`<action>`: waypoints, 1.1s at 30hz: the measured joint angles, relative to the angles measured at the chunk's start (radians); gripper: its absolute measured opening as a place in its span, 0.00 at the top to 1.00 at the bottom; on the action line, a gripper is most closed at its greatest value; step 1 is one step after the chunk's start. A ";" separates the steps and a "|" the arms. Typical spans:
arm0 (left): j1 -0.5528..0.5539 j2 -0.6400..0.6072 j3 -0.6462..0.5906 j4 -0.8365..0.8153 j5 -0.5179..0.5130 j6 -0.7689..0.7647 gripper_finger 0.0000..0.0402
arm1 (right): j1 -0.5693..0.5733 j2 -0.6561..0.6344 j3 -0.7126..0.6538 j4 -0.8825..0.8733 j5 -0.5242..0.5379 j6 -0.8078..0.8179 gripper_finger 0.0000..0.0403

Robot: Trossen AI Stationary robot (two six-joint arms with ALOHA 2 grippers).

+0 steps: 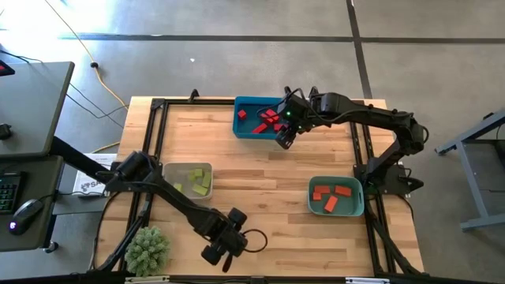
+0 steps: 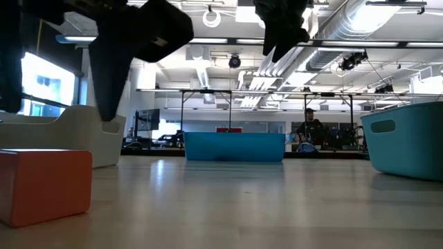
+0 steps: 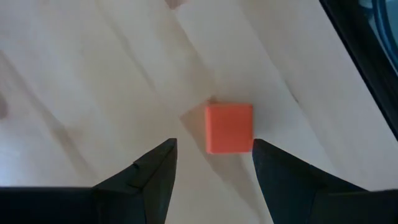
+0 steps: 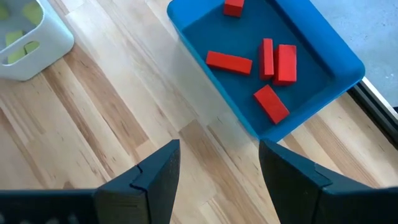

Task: Sort & place blocks by color
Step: Put the orange block into the green bin

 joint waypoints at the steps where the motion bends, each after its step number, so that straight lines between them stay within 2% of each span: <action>1: -0.004 0.006 0.000 -0.001 0.001 -0.001 0.50 | 0.001 0.000 0.000 0.000 0.000 0.000 0.49; 15: -0.027 0.034 0.001 0.035 -0.025 -0.027 0.50 | 0.001 0.000 0.000 0.006 0.000 0.031 0.49; 21: -0.031 0.072 0.000 0.047 -0.006 -0.030 0.50 | 0.001 0.000 0.000 0.006 0.000 0.037 0.49; 29: -0.034 0.114 0.000 0.061 -0.045 -0.077 0.50 | 0.001 0.000 0.000 0.006 0.000 0.037 0.49; 33: -0.032 0.118 0.001 0.065 -0.051 -0.079 0.56 | 0.001 0.000 0.000 0.006 0.000 0.037 0.49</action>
